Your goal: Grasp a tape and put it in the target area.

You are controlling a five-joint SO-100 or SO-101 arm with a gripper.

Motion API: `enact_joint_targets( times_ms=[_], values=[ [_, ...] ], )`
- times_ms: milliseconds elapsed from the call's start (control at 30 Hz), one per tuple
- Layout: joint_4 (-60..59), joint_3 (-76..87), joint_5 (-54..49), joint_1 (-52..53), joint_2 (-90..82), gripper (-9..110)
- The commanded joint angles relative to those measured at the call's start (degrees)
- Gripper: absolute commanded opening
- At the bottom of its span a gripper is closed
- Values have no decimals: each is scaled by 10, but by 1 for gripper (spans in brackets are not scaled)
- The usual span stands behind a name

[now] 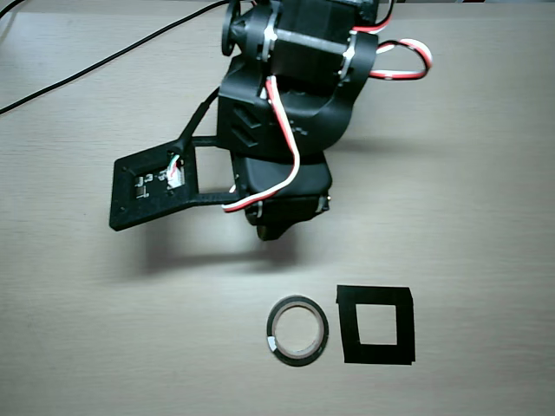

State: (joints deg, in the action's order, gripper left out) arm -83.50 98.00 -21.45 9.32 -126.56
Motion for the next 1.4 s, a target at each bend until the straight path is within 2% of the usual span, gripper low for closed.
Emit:
enact_joint_targets(
  times_ms=[0, 1367],
  values=[
    [11, 14, -4, 5, -5, 0],
    [20, 28, -8, 3, -8, 0]
  ],
)
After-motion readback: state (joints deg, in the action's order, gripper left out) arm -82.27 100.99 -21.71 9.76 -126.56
